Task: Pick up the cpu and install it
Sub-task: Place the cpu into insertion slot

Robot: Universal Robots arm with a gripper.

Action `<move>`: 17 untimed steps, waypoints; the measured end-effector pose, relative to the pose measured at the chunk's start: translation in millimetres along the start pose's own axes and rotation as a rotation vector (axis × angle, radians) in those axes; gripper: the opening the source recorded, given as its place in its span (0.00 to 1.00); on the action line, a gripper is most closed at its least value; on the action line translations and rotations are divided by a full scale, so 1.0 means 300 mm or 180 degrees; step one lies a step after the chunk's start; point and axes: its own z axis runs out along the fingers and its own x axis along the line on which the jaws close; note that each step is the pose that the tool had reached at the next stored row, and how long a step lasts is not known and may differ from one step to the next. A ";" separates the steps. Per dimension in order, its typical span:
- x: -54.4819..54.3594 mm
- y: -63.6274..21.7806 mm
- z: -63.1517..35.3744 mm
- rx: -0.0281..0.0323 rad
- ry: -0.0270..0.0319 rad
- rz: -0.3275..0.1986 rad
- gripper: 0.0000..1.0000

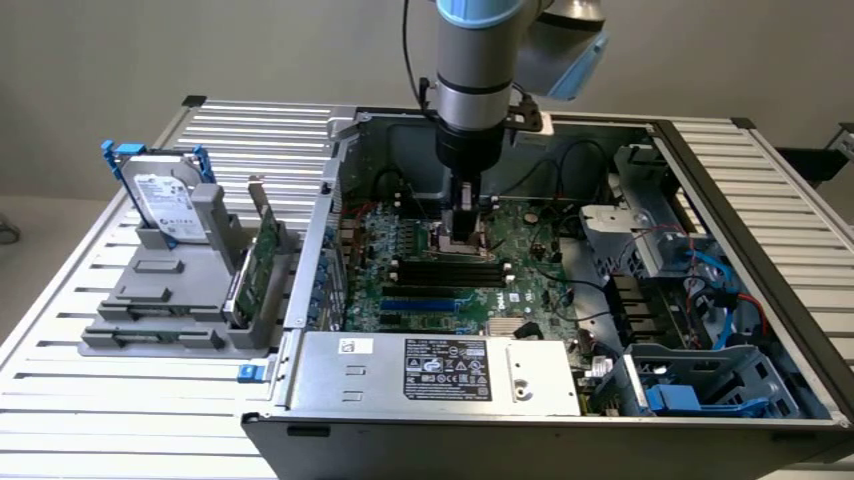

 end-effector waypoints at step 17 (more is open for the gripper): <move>-0.009 -0.015 0.058 -0.0040 0.0008 -0.0155 0.55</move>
